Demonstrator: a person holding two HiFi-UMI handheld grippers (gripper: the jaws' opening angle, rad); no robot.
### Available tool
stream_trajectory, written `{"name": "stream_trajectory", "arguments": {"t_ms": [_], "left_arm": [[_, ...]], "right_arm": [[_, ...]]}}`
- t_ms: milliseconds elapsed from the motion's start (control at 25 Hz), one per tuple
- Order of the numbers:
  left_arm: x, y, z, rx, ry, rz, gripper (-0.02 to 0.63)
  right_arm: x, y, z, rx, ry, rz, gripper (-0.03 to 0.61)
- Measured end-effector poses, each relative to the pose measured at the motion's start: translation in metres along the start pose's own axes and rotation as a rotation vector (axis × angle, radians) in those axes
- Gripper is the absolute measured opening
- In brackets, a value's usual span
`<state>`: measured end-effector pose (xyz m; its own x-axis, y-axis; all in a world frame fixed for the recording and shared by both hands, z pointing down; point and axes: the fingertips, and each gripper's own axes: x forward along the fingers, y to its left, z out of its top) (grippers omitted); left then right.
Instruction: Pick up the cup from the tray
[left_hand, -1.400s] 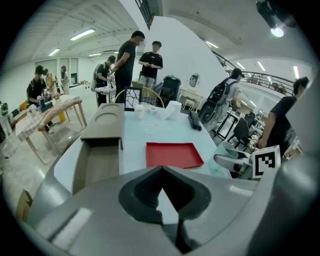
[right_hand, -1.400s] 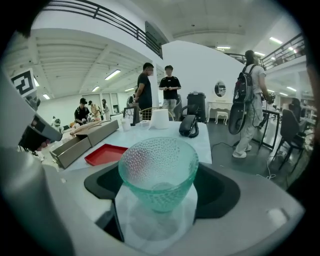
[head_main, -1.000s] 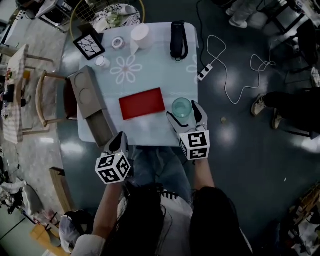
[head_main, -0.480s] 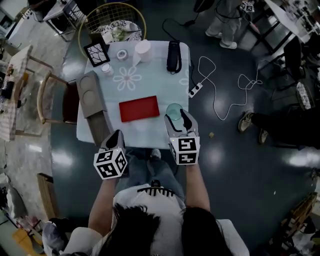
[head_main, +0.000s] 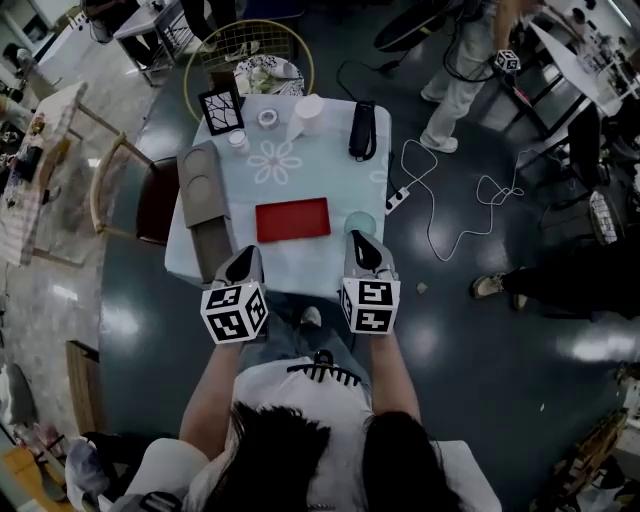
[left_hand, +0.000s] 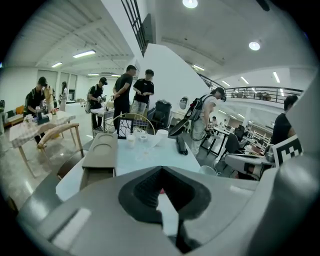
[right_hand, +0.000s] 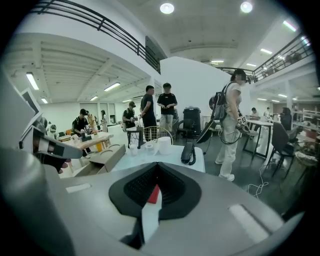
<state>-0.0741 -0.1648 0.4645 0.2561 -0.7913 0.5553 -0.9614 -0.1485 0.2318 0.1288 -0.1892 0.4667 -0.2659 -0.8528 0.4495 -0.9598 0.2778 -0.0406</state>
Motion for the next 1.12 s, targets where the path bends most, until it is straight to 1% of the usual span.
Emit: {"name": "stream_trajectory", "arguments": {"t_ms": [280,680,880,1000,1120], "left_arm": [[-0.001,-0.008,0.005,0.023,-0.011,-0.019,0.0],[-0.005,-0.013,0.001,0.036,-0.007,-0.028,0.0],[-0.006,-0.012,0.0,0.041,-0.009,-0.029,0.0],[-0.009,-0.008,-0.004,0.032,-0.009,-0.028,0.0],[-0.01,-0.006,-0.007,0.0,-0.005,-0.026,0.0]], "right_arm": [[-0.008,-0.001,-0.013,0.01,0.061,-0.048,0.023],[-0.012,0.005,-0.02,0.009,0.072,-0.029,0.023],[-0.012,0.006,-0.022,-0.012,0.073,-0.03,0.023],[-0.012,0.011,-0.026,-0.016,0.076,-0.026,0.023],[-0.014,0.014,-0.026,-0.019,0.074,-0.026,0.023]]}}
